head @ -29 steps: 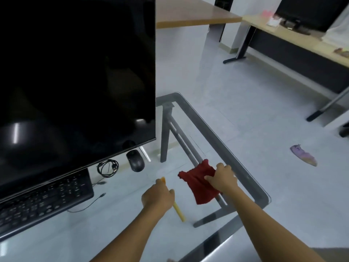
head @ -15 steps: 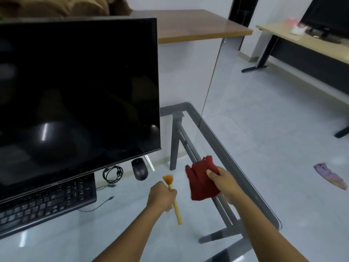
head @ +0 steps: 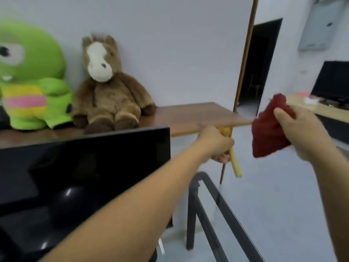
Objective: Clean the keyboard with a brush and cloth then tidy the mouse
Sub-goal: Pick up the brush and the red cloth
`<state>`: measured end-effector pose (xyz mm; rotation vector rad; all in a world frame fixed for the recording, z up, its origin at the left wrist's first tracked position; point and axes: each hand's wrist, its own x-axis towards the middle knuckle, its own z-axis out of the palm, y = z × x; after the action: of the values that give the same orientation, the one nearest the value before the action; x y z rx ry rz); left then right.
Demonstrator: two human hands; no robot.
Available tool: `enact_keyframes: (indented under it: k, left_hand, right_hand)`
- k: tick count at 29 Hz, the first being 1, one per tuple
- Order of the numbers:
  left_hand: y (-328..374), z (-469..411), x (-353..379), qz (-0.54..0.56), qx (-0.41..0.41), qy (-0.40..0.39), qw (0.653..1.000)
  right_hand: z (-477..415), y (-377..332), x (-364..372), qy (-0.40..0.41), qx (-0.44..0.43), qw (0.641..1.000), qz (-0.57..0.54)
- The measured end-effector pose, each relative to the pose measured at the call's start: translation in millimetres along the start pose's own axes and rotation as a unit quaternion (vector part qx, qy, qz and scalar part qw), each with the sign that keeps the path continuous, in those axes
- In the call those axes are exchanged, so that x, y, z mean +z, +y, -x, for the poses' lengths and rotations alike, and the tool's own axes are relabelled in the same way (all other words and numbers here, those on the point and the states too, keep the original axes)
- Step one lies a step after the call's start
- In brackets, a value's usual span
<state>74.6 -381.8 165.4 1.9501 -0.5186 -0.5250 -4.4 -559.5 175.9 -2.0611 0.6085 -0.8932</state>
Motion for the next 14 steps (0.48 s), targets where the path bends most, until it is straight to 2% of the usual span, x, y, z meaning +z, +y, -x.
enact_keyframes:
  k: [3,5,7,9,11,14]
  left_hand:
    - [48,-20,-55,-0.008,0.03,0.054,0.998]
    - [61,-35,-95,-0.049,0.021,0.104,0.993]
    - [61,-52,-136,-0.101,-0.012,0.152,0.983]
    - [53,-63,-171,-0.137,-0.081,0.174,0.972]
    - [39,-69,-189,-0.144,-0.136,0.17,0.965]
    - [19,-86,-192,-0.139,-0.157,0.158,0.965]
  right_hand:
    - [-43,-60,17,-0.014,-0.067,0.998,0.013]
    - [-65,-89,45,-0.03,-0.097,0.994,0.027]
    - [-76,-112,80,-0.065,-0.13,0.987,0.063]
    - [-81,-130,118,-0.105,-0.148,0.981,0.064]
    - [-82,-131,147,-0.149,-0.138,0.978,0.05]
    - [-92,-104,176,-0.191,-0.076,0.977,0.061]
